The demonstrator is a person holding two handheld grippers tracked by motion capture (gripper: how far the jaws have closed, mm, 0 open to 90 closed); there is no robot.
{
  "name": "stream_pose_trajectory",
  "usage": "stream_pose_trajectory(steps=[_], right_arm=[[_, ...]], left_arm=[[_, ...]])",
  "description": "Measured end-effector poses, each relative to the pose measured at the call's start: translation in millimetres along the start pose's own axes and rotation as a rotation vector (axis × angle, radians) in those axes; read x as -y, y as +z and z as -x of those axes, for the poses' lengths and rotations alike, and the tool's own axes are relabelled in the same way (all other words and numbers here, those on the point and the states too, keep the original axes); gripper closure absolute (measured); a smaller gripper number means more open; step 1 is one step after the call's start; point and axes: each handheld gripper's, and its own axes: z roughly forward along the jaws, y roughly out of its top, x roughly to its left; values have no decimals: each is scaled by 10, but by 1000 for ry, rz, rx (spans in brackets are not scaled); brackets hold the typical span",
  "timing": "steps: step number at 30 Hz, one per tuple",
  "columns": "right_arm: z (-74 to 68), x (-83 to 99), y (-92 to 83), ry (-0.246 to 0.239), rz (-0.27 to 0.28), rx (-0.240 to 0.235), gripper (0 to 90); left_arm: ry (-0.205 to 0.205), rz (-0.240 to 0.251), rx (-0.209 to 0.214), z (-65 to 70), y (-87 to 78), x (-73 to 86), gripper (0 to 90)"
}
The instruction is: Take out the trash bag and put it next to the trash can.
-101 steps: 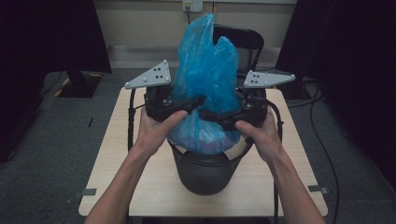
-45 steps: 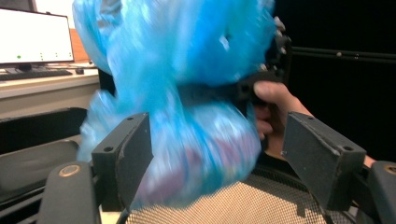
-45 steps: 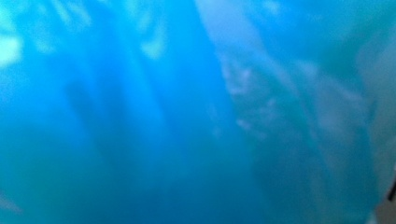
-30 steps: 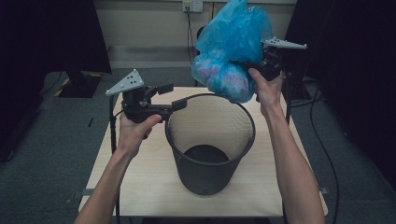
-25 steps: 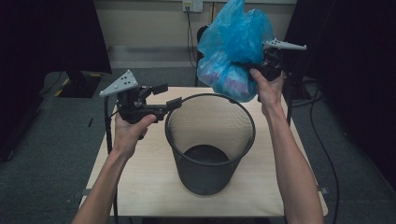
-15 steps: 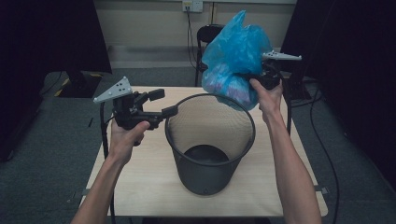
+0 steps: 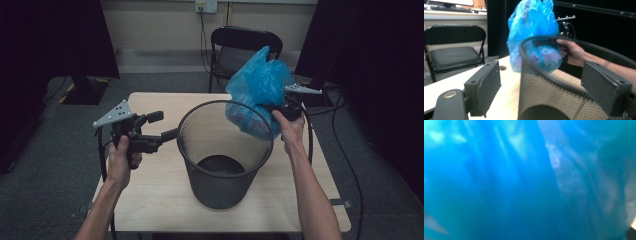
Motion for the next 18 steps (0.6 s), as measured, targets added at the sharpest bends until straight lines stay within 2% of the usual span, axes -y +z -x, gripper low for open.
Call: stream_pose_trajectory(steps=[3,5,6,8,9,11,14,18], right_arm=[[59,123,-13,7,-18,16,824],[99,213,1,13,-38,29,828],[110,263,13,10,-51,35,829],[119,366,38,16,-61,33,830],[121,412,50,12,-69,41,830],[142,492,71,12,-76,50,829],[180,587,107,23,-90,59,823],[193,679,163,31,-92,64,803]], left_arm=[[-6,-31,-38,-57,-27,165,155],[-30,-100,-56,-108,16,300,158],[-28,-124,-76,-117,26,373,158],[-19,-146,-117,-113,33,551,160],[-27,-167,-124,-120,45,653,158],[-43,-226,-110,-148,77,879,161],[-54,-314,-132,-159,116,1185,162],[-67,-368,-177,-168,87,1436,163]])
